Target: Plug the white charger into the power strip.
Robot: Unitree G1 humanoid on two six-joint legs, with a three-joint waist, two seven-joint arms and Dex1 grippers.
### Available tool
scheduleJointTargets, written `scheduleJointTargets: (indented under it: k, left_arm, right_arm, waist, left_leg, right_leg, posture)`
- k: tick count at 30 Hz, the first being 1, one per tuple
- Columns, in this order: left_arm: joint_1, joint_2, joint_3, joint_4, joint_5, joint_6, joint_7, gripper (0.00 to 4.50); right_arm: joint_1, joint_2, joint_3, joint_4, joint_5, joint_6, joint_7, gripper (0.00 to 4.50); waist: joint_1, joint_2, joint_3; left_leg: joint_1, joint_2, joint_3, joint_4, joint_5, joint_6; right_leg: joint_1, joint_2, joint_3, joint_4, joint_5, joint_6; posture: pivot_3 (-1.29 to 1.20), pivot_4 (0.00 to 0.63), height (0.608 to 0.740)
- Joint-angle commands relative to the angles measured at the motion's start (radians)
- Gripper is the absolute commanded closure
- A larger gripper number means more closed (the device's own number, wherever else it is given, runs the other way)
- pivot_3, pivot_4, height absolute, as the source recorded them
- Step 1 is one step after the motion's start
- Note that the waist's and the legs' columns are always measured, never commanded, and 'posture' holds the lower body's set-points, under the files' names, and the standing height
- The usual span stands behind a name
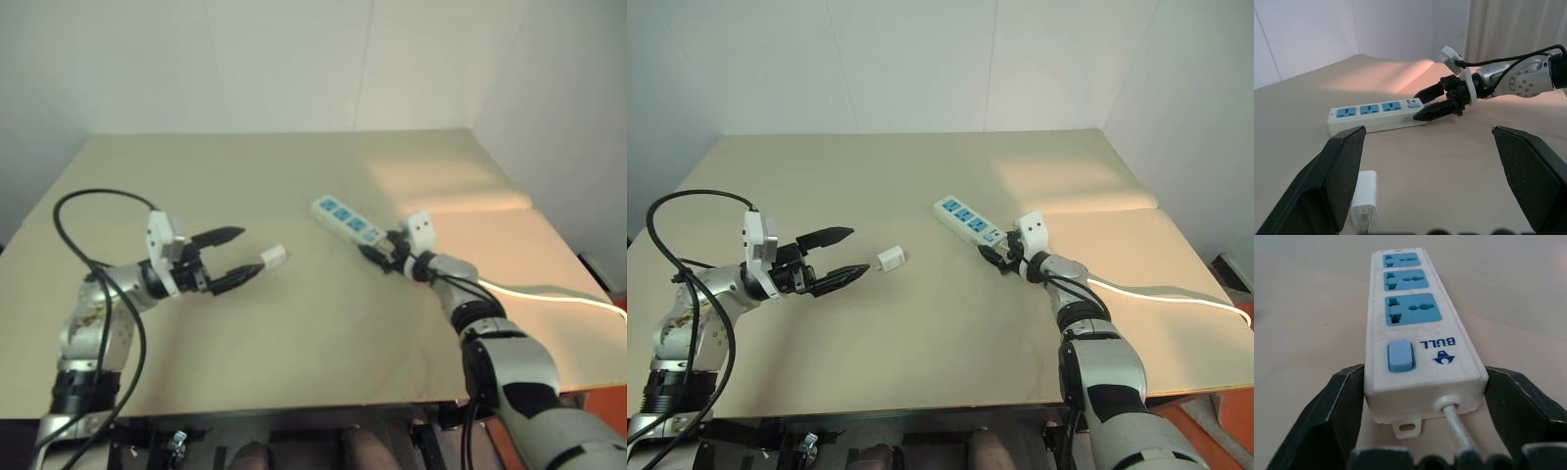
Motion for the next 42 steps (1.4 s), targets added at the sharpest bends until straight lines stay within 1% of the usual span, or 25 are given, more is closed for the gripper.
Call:
scheduleJointTargets:
  k: [1,3,7,10,12,15,17,20,23,26,28,29,30,32,35,37,39,42]
  left_arm:
    - [-0.011,-0.001,0.003,-0.016,-0.002,-0.022,0.003,0.0]
    - [-0.008,-0.003,0.004,-0.022,-0.002,-0.021,0.007,0.0]
    - [0.001,0.0,0.009,-0.034,-0.005,-0.017,0.01,0.0]
    - [0.009,0.005,0.016,-0.043,-0.009,-0.01,0.015,0.0]
    - [0.016,0.009,0.018,-0.05,-0.011,-0.005,0.018,0.0]
    - [0.021,0.009,0.013,-0.054,-0.012,0.001,0.02,0.0]
    - [0.017,0.008,0.005,-0.056,-0.012,0.006,0.018,0.0]
    - [0.0,0.007,-0.006,-0.048,-0.014,0.013,0.011,0.0]
    - [-0.021,0.007,-0.013,-0.03,-0.015,0.017,0.001,0.0]
    - [-0.046,0.004,-0.023,-0.005,-0.01,0.018,-0.016,0.0]
    - [-0.059,0.002,-0.027,0.008,-0.008,0.017,-0.023,0.0]
    - [-0.064,0.001,-0.029,0.013,-0.007,0.016,-0.024,0.0]
    - [-0.067,-0.001,-0.03,0.016,-0.007,0.015,-0.026,0.0]
    - [-0.067,-0.003,-0.032,0.019,-0.006,0.012,-0.027,0.0]
    - [-0.061,-0.005,-0.03,0.016,-0.006,0.01,-0.025,0.0]
    - [-0.055,-0.006,-0.027,0.012,-0.007,0.009,-0.023,0.0]
    - [-0.049,-0.006,-0.022,0.008,-0.009,0.011,-0.017,0.0]
    - [-0.045,-0.004,-0.02,0.006,-0.01,0.012,-0.015,0.0]
  right_arm:
    - [-0.017,-0.003,-0.016,-0.008,0.005,-0.007,0.006,1.07]
    - [-0.013,0.0,-0.007,-0.015,-0.011,-0.02,-0.002,1.07]
    - [0.023,-0.007,-0.007,-0.059,-0.009,-0.052,0.045,1.07]
    - [0.099,-0.026,0.001,-0.167,-0.004,-0.068,0.087,1.07]
    - [0.198,-0.047,0.012,-0.32,-0.01,-0.06,0.085,1.07]
    - [0.392,-0.069,0.0,-0.645,0.031,0.07,0.06,1.07]
    - [0.503,-0.085,0.001,-0.812,0.042,0.157,0.034,1.07]
    - [0.628,-0.101,0.004,-0.988,0.049,0.26,-0.004,1.07]
    - [0.675,-0.093,-0.002,-1.08,0.09,0.352,-0.033,1.07]
    - [0.678,-0.073,-0.008,-1.115,0.142,0.426,-0.049,1.07]
    - [0.674,-0.067,-0.008,-1.119,0.149,0.43,-0.06,0.36]
    - [0.673,-0.063,-0.009,-1.119,0.155,0.431,-0.066,0.12]
    - [0.672,-0.058,-0.011,-1.118,0.152,0.425,-0.08,0.02]
    - [0.673,-0.05,-0.02,-1.109,0.16,0.414,-0.092,0.02]
    - [0.688,-0.045,-0.039,-1.107,0.19,0.389,-0.071,0.02]
    - [0.695,-0.04,-0.055,-1.099,0.196,0.339,-0.074,0.02]
    - [0.7,-0.031,-0.083,-1.104,0.237,0.297,-0.055,0.02]
    - [0.696,-0.028,-0.094,-1.076,0.225,0.224,-0.066,0.02]
  waist:
    - [0.0,0.0,0.0]
    - [0.0,0.0,0.0]
    - [0.0,0.0,0.0]
    - [0.0,0.0,0.0]
    - [0.003,0.0,0.0]
    - [0.016,0.0,0.0]
    - [0.026,0.0,0.0]
    - [0.029,0.0,0.0]
    - [0.03,0.0,0.0]
    - [0.028,0.0,0.0]
    - [0.027,0.0,0.0]
    - [0.027,0.0,0.0]
    - [0.027,0.0,0.0]
    - [0.028,0.0,0.0]
    - [0.03,0.0,0.0]
    - [0.03,0.0,0.0]
    - [0.03,0.0,0.0]
    - [0.03,0.0,0.0]
  left_leg:
    - [0.0,0.0,0.0,0.0,0.0,0.0]
    - [0.0,0.0,0.0,0.0,0.0,0.0]
    - [0.0,0.0,0.0,0.0,0.0,0.0]
    - [0.0,0.0,0.0,0.0,0.0,0.0]
    - [0.0,0.0,0.0,0.0,0.0,0.0]
    - [-0.001,0.0,-0.001,0.0,0.0,0.0]
    - [0.0,0.0,-0.001,0.0,0.0,0.0]
    - [0.001,0.0,0.0,0.0,0.0,0.0]
    - [0.002,0.0,0.0,0.0,0.0,0.0]
    - [0.002,0.0,0.0,0.0,0.0,0.0]
    - [0.001,0.0,0.0,0.0,0.0,0.0]
    - [0.001,0.0,0.0,0.0,0.0,0.0]
    - [0.001,0.0,0.0,0.0,0.0,0.0]
    - [0.0,0.0,0.0,0.0,0.0,0.0]
    - [0.0,0.0,0.0,0.0,0.0,0.0]
    - [0.0,0.0,0.0,0.0,0.0,0.0]
    - [0.0,0.0,0.0,0.0,0.0,0.0]
    - [0.0,0.0,0.0,0.0,0.0,0.0]
  right_leg:
    - [0.0,0.0,0.0,0.0,0.0,0.0]
    - [0.0,0.0,0.0,0.0,0.0,0.0]
    - [0.0,0.0,0.0,0.0,0.0,0.0]
    - [0.0,0.0,0.0,0.0,0.0,0.0]
    - [0.0,0.0,0.0,0.0,0.0,0.0]
    - [0.0,-0.001,-0.001,0.0,0.0,0.0]
    - [0.0,-0.001,-0.001,0.0,0.0,0.0]
    - [0.001,-0.001,-0.001,0.0,0.0,0.0]
    - [0.002,0.0,0.0,0.0,0.0,0.0]
    - [0.002,0.0,0.0,0.0,0.0,0.001]
    - [0.001,0.001,0.0,0.0,0.0,0.0]
    - [0.001,0.001,0.0,-0.001,0.0,0.0]
    - [0.001,0.001,0.0,-0.001,0.0,0.0]
    - [0.0,0.001,0.0,-0.001,0.0,0.0]
    - [0.0,0.001,0.0,-0.001,0.0,0.0]
    - [0.0,0.001,0.0,-0.001,0.0,0.0]
    - [0.0,0.001,0.0,-0.001,0.0,0.001]
    - [0.001,0.001,0.0,-0.001,0.0,0.001]
  posture:
    - [0.0,0.15,0.74]
    - [0.0,0.15,0.74]
    - [0.0,0.15,0.74]
    - [0.0,0.15,0.74]
    - [0.0,0.15,0.74]
    - [0.0,0.15,0.74]
    - [0.0,0.15,0.74]
    - [0.0,0.15,0.74]
    - [0.0,0.15,0.74]
    - [0.0,0.15,0.74]
    - [0.0,0.15,0.74]
    - [0.0,0.15,0.74]
    - [0.0,0.15,0.74]
    - [0.0,0.15,0.74]
    - [0.0,0.15,0.74]
    - [0.0,0.15,0.74]
    - [0.0,0.15,0.74]
    - [0.0,0.15,0.74]
